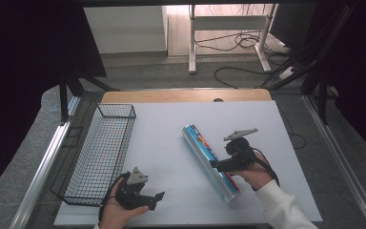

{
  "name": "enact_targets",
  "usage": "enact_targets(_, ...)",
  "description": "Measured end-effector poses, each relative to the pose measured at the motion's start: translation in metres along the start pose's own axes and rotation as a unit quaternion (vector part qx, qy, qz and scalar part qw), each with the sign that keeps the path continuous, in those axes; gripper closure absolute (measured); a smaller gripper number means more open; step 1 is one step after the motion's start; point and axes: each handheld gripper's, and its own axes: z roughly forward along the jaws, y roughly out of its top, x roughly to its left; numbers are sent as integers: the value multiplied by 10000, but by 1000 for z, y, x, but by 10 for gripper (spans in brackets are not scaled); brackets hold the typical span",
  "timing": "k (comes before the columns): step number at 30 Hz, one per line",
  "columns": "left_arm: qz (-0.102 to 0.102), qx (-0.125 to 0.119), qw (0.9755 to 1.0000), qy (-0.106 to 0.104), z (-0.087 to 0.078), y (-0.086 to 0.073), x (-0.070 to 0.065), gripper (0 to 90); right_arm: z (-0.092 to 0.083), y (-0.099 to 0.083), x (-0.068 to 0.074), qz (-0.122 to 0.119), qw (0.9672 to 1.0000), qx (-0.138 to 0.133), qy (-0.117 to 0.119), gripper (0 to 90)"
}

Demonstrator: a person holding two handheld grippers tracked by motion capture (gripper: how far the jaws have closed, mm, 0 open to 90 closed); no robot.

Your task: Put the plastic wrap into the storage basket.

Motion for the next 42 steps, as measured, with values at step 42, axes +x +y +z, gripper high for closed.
enact_targets(42, 104, 34, 9999, -42, 3, 1, 0, 167, 96, 15, -2, 151, 9851, 1675, -361, 232)
